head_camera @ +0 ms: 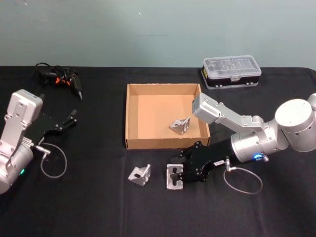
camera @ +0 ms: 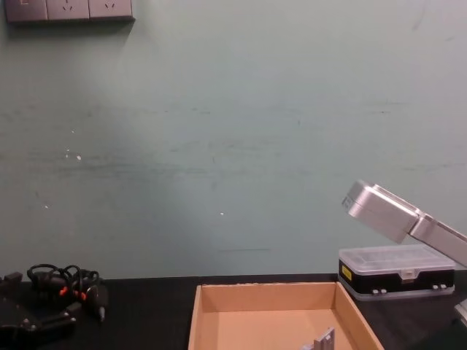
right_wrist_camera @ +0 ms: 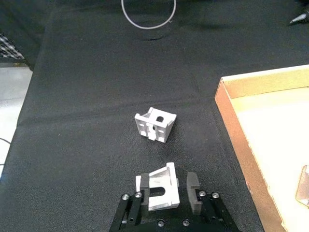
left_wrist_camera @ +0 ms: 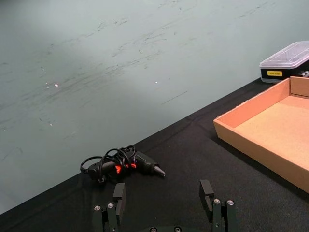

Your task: Use one hand to pick up the angle iron from the table and place it into the box.

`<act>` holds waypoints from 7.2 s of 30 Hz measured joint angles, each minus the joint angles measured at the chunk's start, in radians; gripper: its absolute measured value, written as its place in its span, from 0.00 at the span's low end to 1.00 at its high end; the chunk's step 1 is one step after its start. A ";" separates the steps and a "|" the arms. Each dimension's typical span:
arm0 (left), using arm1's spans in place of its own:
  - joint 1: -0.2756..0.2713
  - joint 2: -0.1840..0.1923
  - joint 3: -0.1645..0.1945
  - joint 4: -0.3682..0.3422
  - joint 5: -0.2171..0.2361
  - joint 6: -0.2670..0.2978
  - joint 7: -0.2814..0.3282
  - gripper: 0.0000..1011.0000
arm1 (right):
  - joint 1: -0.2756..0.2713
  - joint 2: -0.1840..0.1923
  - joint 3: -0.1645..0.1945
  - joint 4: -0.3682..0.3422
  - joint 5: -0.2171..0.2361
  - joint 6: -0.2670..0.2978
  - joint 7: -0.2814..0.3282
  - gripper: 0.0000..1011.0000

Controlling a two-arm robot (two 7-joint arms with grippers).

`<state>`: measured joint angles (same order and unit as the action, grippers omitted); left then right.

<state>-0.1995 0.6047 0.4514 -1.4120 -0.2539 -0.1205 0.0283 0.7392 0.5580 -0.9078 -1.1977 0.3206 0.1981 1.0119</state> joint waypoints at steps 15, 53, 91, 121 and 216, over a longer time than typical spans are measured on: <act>0.000 0.000 0.000 0.000 0.000 0.000 0.000 0.99 | -0.012 0.006 0.005 -0.008 0.003 -0.002 -0.013 0.08; 0.000 0.000 0.000 0.000 0.000 0.000 0.000 0.99 | -0.178 -0.004 0.298 -0.226 0.072 0.004 -0.500 0.07; 0.000 0.000 0.000 0.000 0.000 0.000 0.000 0.99 | -0.004 -0.236 0.286 0.263 -0.104 0.007 -0.529 0.07; 0.000 0.000 0.000 0.000 0.000 0.000 0.000 0.99 | -0.129 -0.179 0.409 0.078 -0.110 -0.030 -0.516 0.92; 0.000 0.000 0.000 0.000 0.000 0.000 0.000 0.99 | -0.327 -0.111 0.198 -0.257 -0.099 0.094 -0.376 0.82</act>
<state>-0.1995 0.6047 0.4514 -1.4120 -0.2539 -0.1205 0.0283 0.4124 0.4469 -0.7097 -1.4543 0.2212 0.2917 0.6363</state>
